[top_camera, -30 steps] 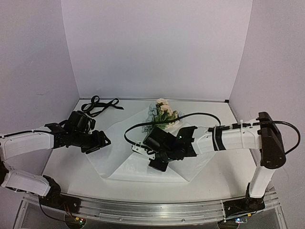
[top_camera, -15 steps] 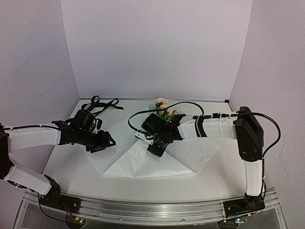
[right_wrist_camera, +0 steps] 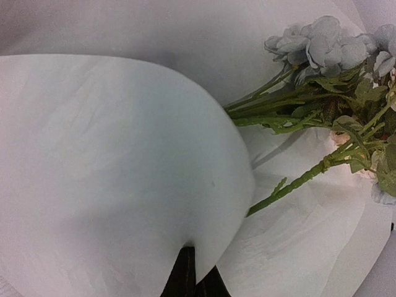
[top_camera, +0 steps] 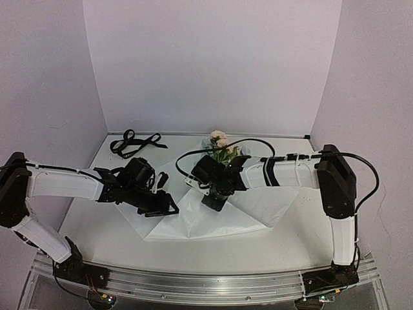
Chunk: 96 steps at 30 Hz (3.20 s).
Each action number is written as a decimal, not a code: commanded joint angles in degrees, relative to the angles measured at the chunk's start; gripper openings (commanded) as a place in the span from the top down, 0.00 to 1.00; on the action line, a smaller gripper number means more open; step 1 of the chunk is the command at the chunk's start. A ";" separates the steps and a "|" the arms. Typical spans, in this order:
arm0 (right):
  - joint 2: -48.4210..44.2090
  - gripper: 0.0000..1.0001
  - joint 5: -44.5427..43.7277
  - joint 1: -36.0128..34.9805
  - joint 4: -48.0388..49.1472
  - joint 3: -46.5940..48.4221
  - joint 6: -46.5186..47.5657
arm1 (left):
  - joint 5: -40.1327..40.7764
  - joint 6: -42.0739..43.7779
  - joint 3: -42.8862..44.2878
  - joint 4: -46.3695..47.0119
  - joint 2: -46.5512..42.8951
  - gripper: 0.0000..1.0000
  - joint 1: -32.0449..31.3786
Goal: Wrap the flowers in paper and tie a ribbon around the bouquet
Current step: Fold the bottom corner of the flattened wrapping paper at the center of the board, then press the fold line on the 1/4-folded wrapping paper.
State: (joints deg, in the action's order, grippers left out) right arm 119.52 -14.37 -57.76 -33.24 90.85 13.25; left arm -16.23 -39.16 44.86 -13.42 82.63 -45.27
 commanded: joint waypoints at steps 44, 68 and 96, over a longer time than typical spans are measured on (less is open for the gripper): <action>-26.52 0.56 6.16 1.30 -12.16 -19.96 -32.00 | -0.47 0.47 8.56 5.57 17.67 0.61 -5.09; -17.46 0.89 -1.28 0.84 2.92 -32.28 -49.77 | -0.68 2.25 10.32 4.56 19.15 0.61 -5.09; -26.80 0.89 -15.03 -5.34 -2.11 -37.71 -71.62 | 2.87 13.60 14.74 1.10 12.69 0.62 -12.05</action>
State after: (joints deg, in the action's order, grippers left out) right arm 95.74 -28.19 -63.04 -33.39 53.10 -56.29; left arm -15.35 -29.62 56.39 -12.06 98.02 -55.09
